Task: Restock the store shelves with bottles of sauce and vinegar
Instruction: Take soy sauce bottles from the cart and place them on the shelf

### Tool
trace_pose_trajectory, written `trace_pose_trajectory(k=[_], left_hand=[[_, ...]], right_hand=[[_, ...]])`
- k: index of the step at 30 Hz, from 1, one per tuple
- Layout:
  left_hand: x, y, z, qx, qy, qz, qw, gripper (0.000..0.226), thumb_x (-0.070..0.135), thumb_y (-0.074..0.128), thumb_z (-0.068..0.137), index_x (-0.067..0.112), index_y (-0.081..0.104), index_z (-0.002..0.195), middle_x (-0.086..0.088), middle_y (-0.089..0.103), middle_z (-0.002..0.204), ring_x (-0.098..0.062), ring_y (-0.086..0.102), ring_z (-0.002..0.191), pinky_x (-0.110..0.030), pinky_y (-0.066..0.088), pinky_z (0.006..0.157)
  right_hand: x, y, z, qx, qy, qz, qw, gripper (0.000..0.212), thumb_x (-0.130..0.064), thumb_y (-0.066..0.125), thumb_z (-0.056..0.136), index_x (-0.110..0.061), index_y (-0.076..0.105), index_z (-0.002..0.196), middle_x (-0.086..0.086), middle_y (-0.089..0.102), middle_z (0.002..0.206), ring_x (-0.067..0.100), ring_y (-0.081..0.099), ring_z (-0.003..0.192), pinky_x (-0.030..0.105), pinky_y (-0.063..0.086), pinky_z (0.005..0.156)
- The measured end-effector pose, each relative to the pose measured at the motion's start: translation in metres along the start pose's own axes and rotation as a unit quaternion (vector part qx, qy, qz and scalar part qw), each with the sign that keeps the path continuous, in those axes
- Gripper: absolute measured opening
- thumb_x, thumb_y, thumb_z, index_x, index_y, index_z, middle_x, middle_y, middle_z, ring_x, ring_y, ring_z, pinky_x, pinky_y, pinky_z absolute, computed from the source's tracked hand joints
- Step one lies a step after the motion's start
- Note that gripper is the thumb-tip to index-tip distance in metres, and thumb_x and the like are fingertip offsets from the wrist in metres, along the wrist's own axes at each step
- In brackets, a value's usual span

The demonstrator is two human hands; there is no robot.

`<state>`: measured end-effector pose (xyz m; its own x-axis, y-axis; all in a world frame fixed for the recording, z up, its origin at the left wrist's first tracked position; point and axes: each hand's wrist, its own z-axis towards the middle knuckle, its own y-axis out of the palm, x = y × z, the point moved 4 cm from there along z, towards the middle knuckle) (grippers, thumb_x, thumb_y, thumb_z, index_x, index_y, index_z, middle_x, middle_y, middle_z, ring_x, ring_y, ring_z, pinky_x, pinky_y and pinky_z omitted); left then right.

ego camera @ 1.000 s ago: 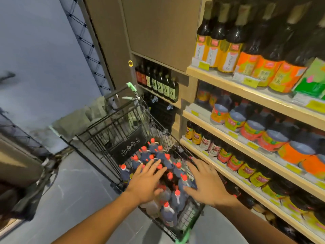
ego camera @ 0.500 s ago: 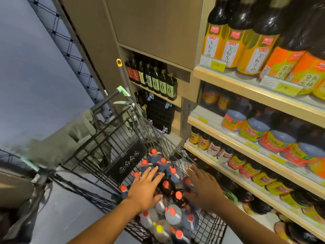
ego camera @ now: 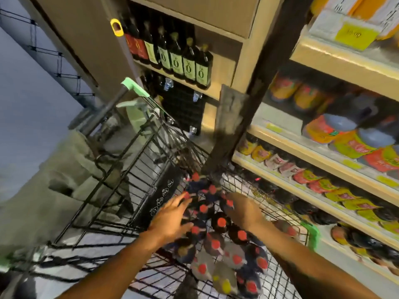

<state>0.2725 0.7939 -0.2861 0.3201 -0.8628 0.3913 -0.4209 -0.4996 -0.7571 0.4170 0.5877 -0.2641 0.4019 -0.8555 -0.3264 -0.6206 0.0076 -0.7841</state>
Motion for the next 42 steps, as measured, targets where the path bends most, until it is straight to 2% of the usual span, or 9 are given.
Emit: trace_pose_trajectory(k=[4, 10, 15, 18, 23, 30, 34, 37, 42], left_hand=[[-0.025, 0.012, 0.008, -0.004, -0.017, -0.03, 0.999, 0.09, 0.057, 0.066, 0.091, 0.045, 0.011, 0.161, 0.01, 0.016, 0.169, -0.02, 0.019, 0.155, -0.044, 0.033, 0.118], [-0.048, 0.021, 0.011, -0.011, -0.005, -0.048, 0.999, 0.082, 0.053, 0.066, 0.093, 0.028, 0.026, 0.161, 0.003, 0.018, 0.17, -0.021, 0.017, 0.157, -0.042, 0.024, 0.126], [-0.064, 0.031, 0.01, -0.007, -0.004, -0.047, 0.999, 0.078, 0.058, 0.059, 0.094, 0.029, 0.027, 0.159, 0.006, 0.018, 0.168, -0.018, 0.017, 0.156, -0.042, 0.023, 0.125], [-0.07, 0.036, 0.008, -0.008, -0.006, -0.054, 0.999, 0.078, 0.058, 0.057, 0.093, 0.03, 0.027, 0.159, 0.006, 0.018, 0.169, -0.018, 0.017, 0.156, -0.041, 0.022, 0.126], [-0.073, 0.042, 0.003, -0.009, -0.021, -0.081, 0.996, 0.079, 0.058, 0.059, 0.092, 0.036, 0.024, 0.159, 0.009, 0.014, 0.17, -0.017, 0.015, 0.156, -0.038, 0.024, 0.126], [-0.063, 0.034, 0.003, -0.003, -0.016, -0.106, 0.994, 0.077, 0.056, 0.06, 0.093, 0.037, 0.025, 0.159, 0.011, 0.014, 0.169, -0.016, 0.017, 0.155, -0.037, 0.025, 0.124], [-0.051, 0.021, 0.009, -0.002, 0.004, -0.119, 0.993, 0.079, 0.056, 0.062, 0.094, 0.035, 0.024, 0.161, 0.012, 0.015, 0.17, -0.013, 0.018, 0.155, -0.037, 0.025, 0.125], [-0.037, 0.006, 0.013, 0.005, 0.022, -0.145, 0.989, 0.083, 0.055, 0.066, 0.091, 0.043, 0.019, 0.16, 0.015, 0.019, 0.168, -0.012, 0.022, 0.154, -0.041, 0.03, 0.124], [-0.011, -0.022, 0.02, 0.03, 0.058, -0.178, 0.982, 0.103, 0.058, 0.08, 0.079, 0.036, 0.021, 0.16, 0.008, 0.025, 0.167, -0.016, 0.028, 0.152, -0.043, 0.032, 0.124]], right_hand=[[-0.014, 0.013, 0.039, 0.006, -0.019, 0.044, 0.999, 0.044, -0.025, 0.057, 0.093, -0.025, 0.055, 0.137, 0.007, 0.062, 0.133, 0.033, 0.063, 0.117, 0.043, 0.055, 0.088], [-0.021, 0.042, 0.102, -0.012, -0.007, -0.021, 1.0, 0.034, -0.041, 0.064, 0.095, -0.03, 0.058, 0.127, 0.001, 0.064, 0.124, 0.026, 0.065, 0.107, 0.029, 0.045, 0.076], [-0.023, 0.061, 0.128, 0.009, 0.023, -0.096, 0.995, 0.035, -0.056, 0.062, 0.091, -0.031, 0.061, 0.115, -0.004, 0.07, 0.105, 0.023, 0.07, 0.095, 0.032, 0.054, 0.073], [-0.023, 0.065, 0.133, 0.034, 0.01, -0.129, 0.991, 0.037, -0.062, 0.059, 0.09, -0.031, 0.061, 0.111, -0.006, 0.07, 0.096, 0.022, 0.072, 0.088, 0.03, 0.049, 0.067], [-0.025, 0.062, 0.13, 0.021, -0.008, -0.197, 0.98, 0.025, -0.049, 0.057, 0.097, -0.03, 0.065, 0.112, -0.006, 0.07, 0.093, 0.02, 0.071, 0.088, 0.03, 0.044, 0.079], [-0.035, 0.022, 0.107, -0.018, -0.033, -0.197, 0.98, 0.043, -0.056, 0.037, 0.093, -0.02, 0.059, 0.087, -0.001, 0.055, 0.075, 0.024, 0.062, 0.073, 0.025, 0.031, 0.051], [-0.044, -0.019, 0.083, -0.006, -0.066, -0.193, 0.979, 0.03, -0.052, 0.049, 0.092, -0.027, 0.065, 0.097, 0.002, 0.071, 0.088, 0.029, 0.072, 0.087, 0.033, 0.056, 0.071], [-0.051, -0.052, 0.062, 0.001, -0.103, -0.188, 0.977, 0.016, -0.042, 0.056, 0.087, -0.033, 0.064, 0.098, -0.003, 0.073, 0.089, 0.027, 0.072, 0.089, 0.036, 0.059, 0.077], [-0.082, -0.108, 0.023, 0.025, -0.216, -0.176, 0.96, 0.02, -0.046, 0.061, 0.089, -0.032, 0.072, 0.097, -0.009, 0.074, 0.086, 0.016, 0.069, 0.082, 0.027, 0.049, 0.065]])
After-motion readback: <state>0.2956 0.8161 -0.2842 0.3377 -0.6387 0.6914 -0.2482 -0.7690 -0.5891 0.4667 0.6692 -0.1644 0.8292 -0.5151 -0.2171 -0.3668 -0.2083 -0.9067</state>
